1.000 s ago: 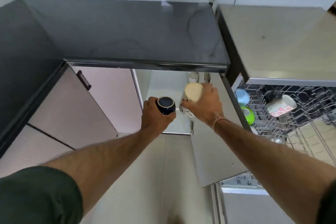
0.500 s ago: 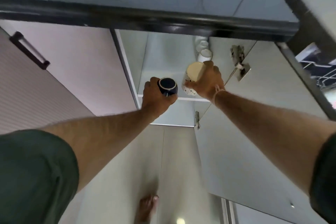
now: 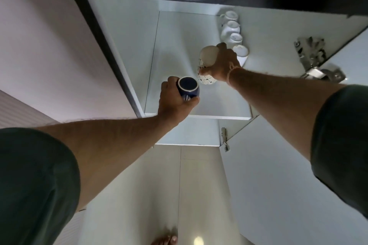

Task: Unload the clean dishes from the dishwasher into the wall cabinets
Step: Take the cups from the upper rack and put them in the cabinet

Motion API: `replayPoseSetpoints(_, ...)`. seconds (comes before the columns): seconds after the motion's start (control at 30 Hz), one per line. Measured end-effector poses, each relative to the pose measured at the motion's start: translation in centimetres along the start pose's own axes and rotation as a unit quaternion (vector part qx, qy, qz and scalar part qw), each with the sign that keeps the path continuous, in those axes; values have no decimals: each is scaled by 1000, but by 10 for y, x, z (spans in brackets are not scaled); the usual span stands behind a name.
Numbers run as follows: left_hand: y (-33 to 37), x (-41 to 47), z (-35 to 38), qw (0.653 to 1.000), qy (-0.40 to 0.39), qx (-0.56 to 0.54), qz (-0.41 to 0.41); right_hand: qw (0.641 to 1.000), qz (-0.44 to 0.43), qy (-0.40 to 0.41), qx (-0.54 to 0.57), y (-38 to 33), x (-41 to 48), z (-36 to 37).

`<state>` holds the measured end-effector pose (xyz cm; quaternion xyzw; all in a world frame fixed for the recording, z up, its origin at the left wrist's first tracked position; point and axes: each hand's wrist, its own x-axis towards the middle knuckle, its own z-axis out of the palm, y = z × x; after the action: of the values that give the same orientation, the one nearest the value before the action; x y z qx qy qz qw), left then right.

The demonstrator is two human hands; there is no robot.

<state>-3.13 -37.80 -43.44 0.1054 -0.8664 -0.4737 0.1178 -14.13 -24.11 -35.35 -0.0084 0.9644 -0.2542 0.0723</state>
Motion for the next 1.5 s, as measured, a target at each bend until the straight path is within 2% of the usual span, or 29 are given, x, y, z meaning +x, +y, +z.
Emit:
replayPoseSetpoints(0.37,-5,32,41,999,14,-13,30,1000,-15,9,-18,5,48,8)
replayPoseSetpoints(0.47,0,41,51,999,29,-11,27,990,-60,12,-124,1,60,4)
replayPoseSetpoints(0.57,7,54,59,1000,29,2,3,953,-126,60,-270,-3,68,-3)
replayPoseSetpoints(0.67,19,68,65,999,22,3,-30,934,-170,76,-306,-7,78,-6)
replayPoseSetpoints(0.83,41,95,75,996,-33,6,-82,913,-198,48,-353,-8,98,-14)
replayPoseSetpoints(1.03,58,120,85,992,-64,4,-108,917,-195,-4,-349,-7,107,-33)
replayPoseSetpoints(1.17,68,127,94,991,-73,-5,-114,931,-189,-24,-310,-2,111,-42)
replayPoseSetpoints(1.5,68,123,103,992,-68,-47,-99,933,-164,16,-320,8,111,-56)
